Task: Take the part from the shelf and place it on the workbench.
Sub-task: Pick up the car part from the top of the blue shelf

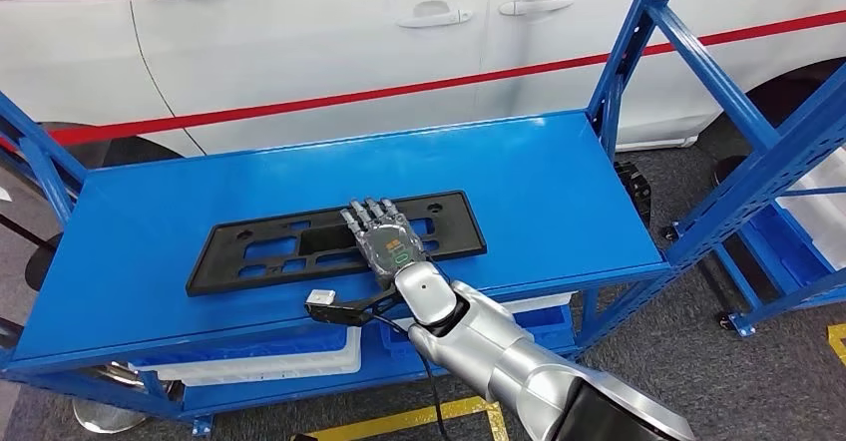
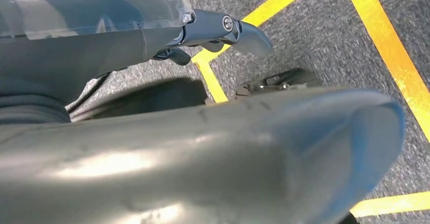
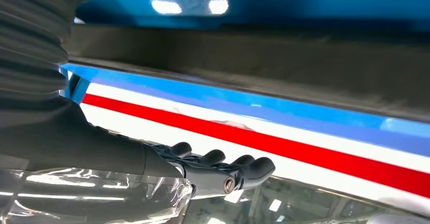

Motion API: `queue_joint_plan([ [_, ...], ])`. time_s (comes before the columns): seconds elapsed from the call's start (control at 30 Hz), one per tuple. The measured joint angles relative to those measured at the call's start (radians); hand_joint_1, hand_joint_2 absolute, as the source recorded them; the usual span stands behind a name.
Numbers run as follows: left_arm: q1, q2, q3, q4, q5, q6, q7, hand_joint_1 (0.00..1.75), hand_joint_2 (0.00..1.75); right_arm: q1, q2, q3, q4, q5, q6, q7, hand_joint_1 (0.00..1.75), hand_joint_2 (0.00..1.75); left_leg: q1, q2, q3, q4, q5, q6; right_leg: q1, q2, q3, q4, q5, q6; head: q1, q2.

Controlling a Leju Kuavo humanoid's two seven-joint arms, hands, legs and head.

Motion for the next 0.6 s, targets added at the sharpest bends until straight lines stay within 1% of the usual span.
queue_joint_plan([
  [0.03,0.0,0.0,0.0,0.0,0.001,0.0,0.0,0.0,0.0,0.0,0.001,0.0,0.005,0.01,0.0,0.008,0.0,1.75,0.002,0.0,-0.025,0.058,-0.032,-0.004,0.0,-0.001,0.001,-0.001,0.0,-0.003,-0.001,0.0],
  [0.07,0.001,0.0,0.0,0.0,0.003,-0.001,0.0,0.0,0.0,0.0,0.002,0.0,0.009,0.022,-0.001,0.017,0.0,1.75,0.004,0.0,-0.057,0.127,-0.064,-0.008,0.0,-0.002,0.0,0.0,0.0,-0.005,-0.002,0.0],
  [0.1,0.002,0.0,0.0,0.0,0.004,-0.001,0.0,0.0,0.0,0.0,0.002,0.0,0.014,0.035,-0.002,0.027,0.0,1.75,0.005,0.0,-0.086,0.189,-0.086,-0.012,0.0,-0.002,0.0,0.0,-0.001,-0.006,-0.001,0.0],
  [0.13,0.003,0.0,0.0,0.0,0.006,-0.002,0.0,0.0,0.0,0.0,0.002,-0.001,0.018,0.045,-0.002,0.036,0.0,1.75,0.006,0.0,-0.103,0.223,-0.091,-0.014,0.0,-0.002,0.001,0.0,-0.001,-0.006,-0.001,0.0],
  [0.17,0.004,0.0,0.0,0.0,0.007,-0.002,-0.001,0.0,0.0,0.0,0.002,-0.001,0.022,0.052,-0.002,0.042,0.0,1.75,0.007,0.001,-0.102,0.219,-0.075,-0.015,0.0,-0.002,0.002,0.001,-0.002,-0.006,-0.002,0.0],
  [0.2,0.004,0.001,0.0,0.0,0.008,-0.003,-0.001,0.0,0.0,-0.001,0.003,-0.002,0.025,0.058,-0.002,0.045,0.0,1.75,0.009,0.001,-0.081,0.174,-0.043,-0.016,0.0,-0.001,0.004,0.002,-0.003,-0.005,-0.002,0.0],
  [0.23,0.003,0.001,0.0,0.0,0.009,-0.003,-0.002,0.0,0.0,-0.002,0.003,-0.004,0.027,0.061,-0.003,0.048,0.0,1.75,0.01,0.002,-0.047,0.102,-0.006,-0.015,0.0,0.0,0.006,0.004,-0.006,-0.003,-0.001,0.0],
  [0.27,0.002,0.001,0.0,0.0,0.009,-0.003,-0.002,0.0,0.0,-0.003,0.004,-0.006,0.03,0.064,-0.003,0.05,0.0,1.75,0.009,0.002,-0.013,0.032,0.021,-0.013,0.001,0.0,0.007,0.007,-0.009,0.001,-0.001,0.0],
  [0.3,0.002,0.001,0.0,0.0,0.009,-0.004,-0.003,0.0,0.0,-0.005,0.004,-0.008,0.032,0.065,-0.004,0.052,0.0,1.75,0.008,0.001,0.011,-0.019,0.037,-0.008,0.003,0.001,0.006,0.009,-0.01,0.005,-0.001,0.0],
  [0.33,0.001,0.001,0.0,0.0,0.009,-0.004,-0.003,0.0,0.0,-0.006,0.005,-0.01,0.035,0.065,-0.005,0.054,0.0,1.75,0.006,0.001,0.023,-0.046,0.041,-0.004,0.004,0.002,0.005,0.011,-0.011,0.01,0.0,0.0],
  [0.37,0.001,0.001,0.0,0.0,0.009,-0.004,-0.003,0.0,0.0,-0.007,0.005,-0.012,0.037,0.066,-0.006,0.055,0.09,1.75,0.003,0.0,0.025,-0.051,0.038,0.002,0.005,0.002,0.003,0.011,-0.01,0.014,0.0,0.0],
  [0.4,0.002,0.001,0.0,0.0,0.009,-0.004,-0.004,0.0,0.0,-0.008,0.005,-0.013,0.039,0.066,-0.007,0.056,0.49,1.75,0.003,-0.001,0.024,-0.052,0.04,0.01,0.005,0.002,0.003,0.01,-0.009,0.019,0.0,0.0],
  [0.43,0.002,0.001,0.0,0.0,0.009,-0.004,-0.004,0.0,0.0,-0.009,0.005,-0.014,0.041,0.066,-0.006,0.056,0.93,1.75,0.004,0.0,0.025,-0.056,0.043,0.016,0.004,0.002,0.003,0.012,-0.011,0.025,0.0,0.0],
  [0.47,0.002,0.001,0.0,0.0,0.009,-0.004,-0.004,0.0,0.0,-0.009,0.005,-0.015,0.043,0.066,-0.005,0.055,1.36,1.75,0.006,0.001,0.026,-0.059,0.046,0.024,0.003,0.002,-0.003,0.025,-0.022,0.03,0.0,0.0],
  [0.5,0.001,0.001,0.0,0.0,0.009,-0.004,-0.004,0.0,0.0,-0.009,0.005,-0.016,0.045,0.065,-0.003,0.053,1.7,1.75,0.008,0.001,0.026,-0.063,0.049,0.03,0.002,0.001,-0.016,0.056,-0.043,0.034,0.001,0.0],
  [0.53,0.001,0.001,0.0,0.0,0.009,-0.004,-0.004,0.0,0.0,-0.009,0.004,-0.017,0.049,0.065,-0.001,0.049,1.74,1.75,0.008,0.002,0.025,-0.064,0.051,0.035,0.0,0.001,-0.04,0.107,-0.074,0.038,0.001,0.0],
  [0.57,0.001,0.001,0.0,0.0,0.01,-0.004,-0.004,0.0,0.0,-0.007,0.003,-0.017,0.052,0.065,0.001,0.044,1.74,1.75,0.007,0.003,0.023,-0.064,0.051,0.037,0.0,0.001,-0.072,0.174,-0.108,0.04,0.001,0.0],
  [0.6,0.002,0.001,0.0,0.0,0.01,-0.004,-0.005,0.0,0.0,-0.004,0.002,-0.017,0.056,0.064,0.003,0.038,1.75,1.75,0.007,0.003,0.022,-0.064,0.052,0.039,-0.001,0.001,-0.104,0.239,-0.134,0.042,0.001,0.0],
])
